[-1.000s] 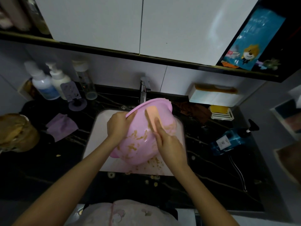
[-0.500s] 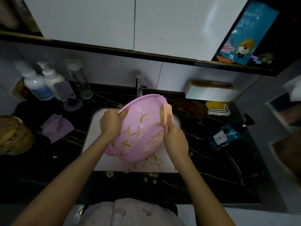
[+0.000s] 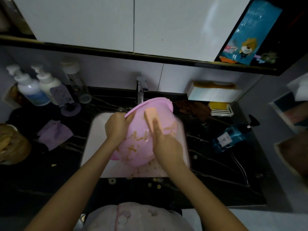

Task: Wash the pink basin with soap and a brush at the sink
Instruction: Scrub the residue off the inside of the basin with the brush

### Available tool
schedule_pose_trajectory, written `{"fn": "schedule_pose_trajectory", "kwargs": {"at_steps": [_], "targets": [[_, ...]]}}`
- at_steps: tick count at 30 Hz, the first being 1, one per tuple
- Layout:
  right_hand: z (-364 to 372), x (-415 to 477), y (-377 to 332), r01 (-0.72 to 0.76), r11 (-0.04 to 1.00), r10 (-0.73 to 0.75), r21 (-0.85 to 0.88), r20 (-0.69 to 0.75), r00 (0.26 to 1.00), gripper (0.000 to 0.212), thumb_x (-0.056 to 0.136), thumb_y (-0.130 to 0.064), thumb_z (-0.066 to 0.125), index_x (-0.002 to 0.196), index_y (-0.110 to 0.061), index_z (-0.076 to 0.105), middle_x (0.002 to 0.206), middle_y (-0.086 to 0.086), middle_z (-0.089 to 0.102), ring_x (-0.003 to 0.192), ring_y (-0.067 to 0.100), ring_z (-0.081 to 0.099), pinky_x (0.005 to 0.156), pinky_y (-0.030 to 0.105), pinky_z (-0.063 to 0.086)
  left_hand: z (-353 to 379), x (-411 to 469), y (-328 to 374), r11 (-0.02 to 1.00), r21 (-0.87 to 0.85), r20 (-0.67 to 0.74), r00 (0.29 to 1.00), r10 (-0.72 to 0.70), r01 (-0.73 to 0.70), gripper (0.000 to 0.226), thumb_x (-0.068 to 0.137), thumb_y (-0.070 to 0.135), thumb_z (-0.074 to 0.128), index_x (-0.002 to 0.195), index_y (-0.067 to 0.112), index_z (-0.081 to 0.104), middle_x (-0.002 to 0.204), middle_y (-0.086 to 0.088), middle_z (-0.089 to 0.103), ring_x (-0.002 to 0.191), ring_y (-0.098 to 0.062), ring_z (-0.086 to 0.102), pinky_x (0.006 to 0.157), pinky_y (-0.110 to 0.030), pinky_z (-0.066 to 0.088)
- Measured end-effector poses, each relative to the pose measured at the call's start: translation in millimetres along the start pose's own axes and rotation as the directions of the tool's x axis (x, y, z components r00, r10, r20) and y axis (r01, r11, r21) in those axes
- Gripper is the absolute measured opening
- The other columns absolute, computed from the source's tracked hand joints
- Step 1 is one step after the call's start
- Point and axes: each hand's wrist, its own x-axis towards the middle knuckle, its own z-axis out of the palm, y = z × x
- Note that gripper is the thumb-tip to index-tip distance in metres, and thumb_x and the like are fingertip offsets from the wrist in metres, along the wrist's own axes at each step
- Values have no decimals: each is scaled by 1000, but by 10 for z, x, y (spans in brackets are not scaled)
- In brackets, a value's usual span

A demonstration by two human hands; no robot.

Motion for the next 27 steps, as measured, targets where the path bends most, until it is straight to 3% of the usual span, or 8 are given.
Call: {"fn": "schedule_pose_trajectory", "kwargs": {"at_steps": [4, 8, 9, 12, 14, 19, 24, 27], "targets": [[-156, 246, 280, -217, 972, 225, 95, -82, 971, 51, 102, -23, 26, 151, -26, 10, 116, 16, 61, 85, 29, 61, 64, 32, 39, -36, -22, -87, 999, -39, -13, 1000, -23, 23, 51, 93, 46, 49, 55, 11, 48, 55, -3, 47, 61, -27, 48, 55, -31, 29], [5, 10, -46, 57, 994, -58, 89, 4, 998, 55, 101, -36, 26, 149, -39, 0, 99, 15, 62, 84, 31, 61, 62, 32, 38, 3, -46, -22, 1000, -4, 6, 1000, 25, -25, 47, 93, 42, 49, 56, 13, 48, 59, -2, 49, 64, -25, 48, 57, -31, 28], [5, 97, -17, 60, 996, -59, 65, -10, 998, 55, 101, -36, 27, 149, -40, 0, 99, 15, 62, 85, 32, 61, 62, 32, 37, 1, -36, -19, 1000, -1, 12, 1000, 25, -25, 45, 93, 41, 50, 58, 12, 50, 60, -3, 50, 65, -26, 49, 57, -31, 29], [-135, 396, 263, -206, 973, 213, 106, -62, 975, 54, 101, -25, 29, 151, -30, 9, 110, 16, 61, 93, 32, 60, 65, 33, 37, -43, 29, -87, 1000, -23, -6, 1000, -14, 14, 45, 93, 41, 51, 59, 12, 49, 62, -6, 50, 65, -26, 47, 58, -31, 29], [-132, 266, 306, -295, 954, 297, 58, -43, 954, 55, 100, -20, 28, 151, -25, 8, 110, 16, 61, 93, 31, 61, 67, 34, 39, -44, 42, -115, 999, -21, -14, 1000, -25, 24, 46, 92, 42, 51, 58, 12, 48, 61, -7, 50, 64, -27, 48, 58, -32, 29], [15, 57, -53, 55, 995, -56, 79, 4, 998, 58, 101, -31, 29, 150, -36, -1, 96, 13, 61, 85, 32, 61, 64, 34, 39, 7, 33, -72, 1000, -24, 4, 1000, 9, -9, 44, 92, 41, 52, 60, 10, 53, 63, -7, 53, 67, -29, 52, 57, -32, 31], [-90, 360, 361, -184, 968, 202, 173, -92, 975, 52, 101, -27, 28, 151, -27, 13, 112, 16, 61, 89, 31, 59, 64, 32, 39, -27, 59, -169, 999, -43, -14, 1000, -3, 2, 51, 92, 42, 51, 49, 17, 38, 58, -6, 49, 63, -28, 50, 56, -32, 29], [46, 42, 83, 16, 978, -5, 210, -52, 999, 53, 102, -32, 27, 150, -37, 5, 94, 13, 63, 76, 30, 59, 60, 33, 42, -25, 66, -92, 1000, -26, -10, 1000, 16, -16, 48, 92, 39, 52, 50, 18, 39, 60, -6, 50, 65, -27, 49, 56, -32, 27]]}}
